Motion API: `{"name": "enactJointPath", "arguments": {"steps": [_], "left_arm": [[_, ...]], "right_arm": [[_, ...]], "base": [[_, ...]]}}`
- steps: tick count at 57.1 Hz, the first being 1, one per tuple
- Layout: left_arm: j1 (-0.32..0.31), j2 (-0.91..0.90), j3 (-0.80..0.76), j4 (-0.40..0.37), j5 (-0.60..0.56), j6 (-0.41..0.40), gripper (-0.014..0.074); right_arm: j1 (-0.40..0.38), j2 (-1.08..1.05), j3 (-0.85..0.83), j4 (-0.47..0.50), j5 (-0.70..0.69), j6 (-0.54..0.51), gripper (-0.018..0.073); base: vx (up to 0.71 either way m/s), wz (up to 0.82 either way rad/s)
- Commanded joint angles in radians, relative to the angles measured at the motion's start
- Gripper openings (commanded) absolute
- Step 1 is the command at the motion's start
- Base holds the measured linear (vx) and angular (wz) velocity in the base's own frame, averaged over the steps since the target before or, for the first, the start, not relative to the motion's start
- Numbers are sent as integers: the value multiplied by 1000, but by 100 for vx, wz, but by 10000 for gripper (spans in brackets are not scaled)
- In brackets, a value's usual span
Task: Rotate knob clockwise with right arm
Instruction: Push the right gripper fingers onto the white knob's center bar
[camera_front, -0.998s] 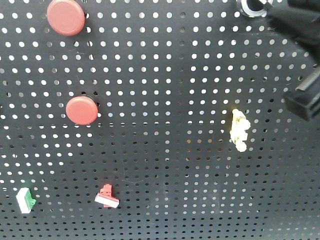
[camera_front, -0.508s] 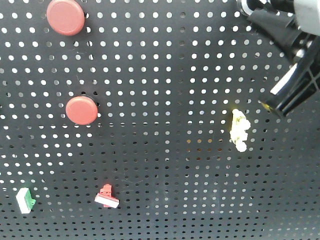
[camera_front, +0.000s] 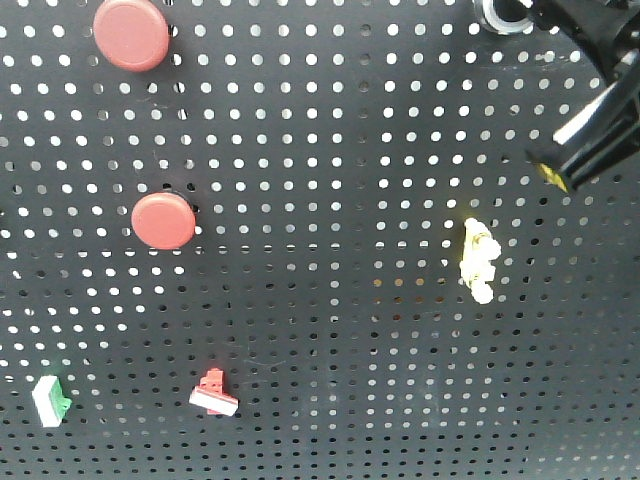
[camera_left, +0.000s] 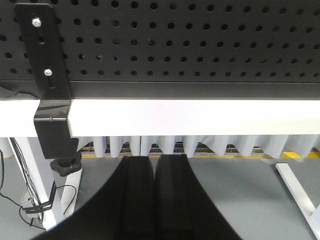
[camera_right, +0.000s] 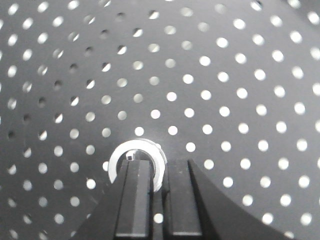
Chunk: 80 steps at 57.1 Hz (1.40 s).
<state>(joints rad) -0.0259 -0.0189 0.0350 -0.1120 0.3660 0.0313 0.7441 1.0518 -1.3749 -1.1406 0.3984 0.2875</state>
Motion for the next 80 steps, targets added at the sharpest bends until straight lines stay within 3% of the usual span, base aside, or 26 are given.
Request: {"name": "enactJointPath", "arguments": {"steps": [1,71,80], "left_arm": [[2,-11,10,-6,-74,-5,-6],[2,-11,10,-6,-74,-5,-6],[2,-11,10,-6,-74,-5,-6]], "right_arm": [[0,-9,-34,-37,-32,23,176],[0,55,-34,-32,7,41,214],[0,66,-34,-32,4,48,148]], "base": [[0,0],[0,0],[0,0]]}}
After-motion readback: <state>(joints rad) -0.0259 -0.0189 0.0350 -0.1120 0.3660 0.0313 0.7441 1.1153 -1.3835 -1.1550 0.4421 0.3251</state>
